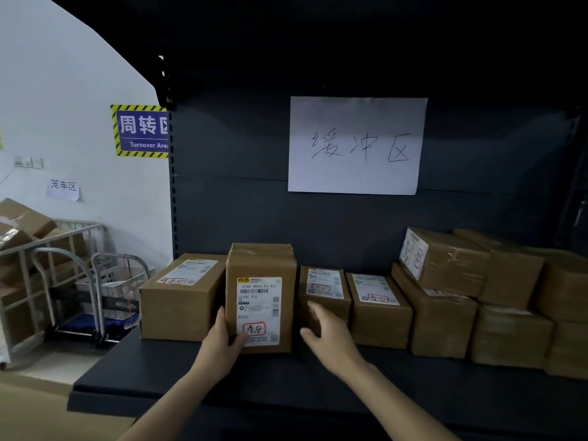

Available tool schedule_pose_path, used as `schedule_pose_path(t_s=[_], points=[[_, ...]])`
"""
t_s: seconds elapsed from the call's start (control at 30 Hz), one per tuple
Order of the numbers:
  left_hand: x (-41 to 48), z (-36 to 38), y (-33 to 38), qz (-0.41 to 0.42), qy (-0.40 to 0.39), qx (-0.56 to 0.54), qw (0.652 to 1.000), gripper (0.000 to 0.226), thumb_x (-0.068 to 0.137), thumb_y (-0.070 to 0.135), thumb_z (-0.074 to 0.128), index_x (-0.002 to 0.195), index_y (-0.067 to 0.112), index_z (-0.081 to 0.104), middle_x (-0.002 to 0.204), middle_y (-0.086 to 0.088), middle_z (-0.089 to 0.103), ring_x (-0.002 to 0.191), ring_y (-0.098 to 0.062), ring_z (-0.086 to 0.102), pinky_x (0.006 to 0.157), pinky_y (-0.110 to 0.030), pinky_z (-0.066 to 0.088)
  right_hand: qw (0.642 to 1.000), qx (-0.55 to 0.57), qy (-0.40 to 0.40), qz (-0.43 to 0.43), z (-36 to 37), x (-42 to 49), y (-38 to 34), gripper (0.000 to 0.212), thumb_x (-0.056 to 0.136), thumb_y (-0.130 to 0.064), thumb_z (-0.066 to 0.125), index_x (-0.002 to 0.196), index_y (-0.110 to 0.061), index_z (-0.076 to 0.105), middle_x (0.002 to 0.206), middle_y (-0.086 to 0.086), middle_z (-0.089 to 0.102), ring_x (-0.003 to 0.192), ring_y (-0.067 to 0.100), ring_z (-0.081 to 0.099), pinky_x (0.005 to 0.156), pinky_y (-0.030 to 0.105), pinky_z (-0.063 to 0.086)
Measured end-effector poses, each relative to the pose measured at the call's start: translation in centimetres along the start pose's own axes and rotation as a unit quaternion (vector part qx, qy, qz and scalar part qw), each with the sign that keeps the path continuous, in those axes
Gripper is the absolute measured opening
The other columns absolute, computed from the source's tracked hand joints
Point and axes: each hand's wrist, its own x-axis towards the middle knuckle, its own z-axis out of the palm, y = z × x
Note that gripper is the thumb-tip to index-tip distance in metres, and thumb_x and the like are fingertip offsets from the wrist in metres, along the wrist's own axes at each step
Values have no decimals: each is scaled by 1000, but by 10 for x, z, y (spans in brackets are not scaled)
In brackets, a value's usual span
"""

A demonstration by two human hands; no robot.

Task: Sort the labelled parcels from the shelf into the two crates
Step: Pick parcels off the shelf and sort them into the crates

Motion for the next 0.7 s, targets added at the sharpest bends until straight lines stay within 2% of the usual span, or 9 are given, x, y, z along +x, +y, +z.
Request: schedule_pose_path(t_s=[0.07,0.2,0.33,0.43,0.5,0.53,0.63,0.7], points=[[3,4,2,-7,4,-7,1000,58,91,15,56,140,12,26,132,-8,54,122,-25,51,98,-35,41,999,-9,39,-7,-15,1,5,55,93,-21,53,144,-19,32,147,-1,40,136,11,35,111,27,32],[14,11,11,-34,3,-14,999,55,92,14,54,139,9,28,133,-11,53,122,-27,51,98,-36,42,995,-24,99,-1,-40,9,14,48,94,-19,53,140,-16,39,141,0,47,131,11,41,107,25,35],[32,15,13,-92,16,-18,996,52,93,18,52,138,7,29,131,-15,53,119,-31,53,96,-43,45,993,-44,110,13,-52,23,20,47,94,-20,53,139,-15,41,139,1,49,130,14,43,108,28,37],[35,15,15,-110,97,14,989,61,87,22,61,137,4,30,133,-21,45,123,-36,44,98,-48,41,992,-64,108,31,-56,34,24,49,93,-21,53,140,-13,40,137,3,51,127,16,46,106,29,39],[25,19,21,-39,172,74,982,57,83,21,66,131,4,39,128,-18,46,119,-31,43,95,-42,41,991,-71,106,35,-56,40,25,49,94,-21,52,140,-12,40,138,4,50,127,17,46,106,29,39],[18,23,28,15,179,86,980,51,83,20,66,127,6,44,123,-14,49,114,-26,46,92,-36,42,991,-72,105,34,-55,43,25,48,94,-20,52,140,-12,40,138,5,50,128,17,46,105,28,38],[2,47,53,136,107,45,984,32,89,17,58,119,10,49,108,-1,53,106,-17,53,85,-23,42,992,-72,99,39,-48,49,24,46,95,-22,51,139,-10,42,134,5,53,122,17,50,101,27,42],[2,64,71,169,59,26,983,35,93,17,52,127,11,46,113,1,52,115,-15,51,90,-18,39,990,-83,100,51,-44,53,24,41,95,-24,51,133,-10,47,123,5,59,109,15,56,91,25,48]])
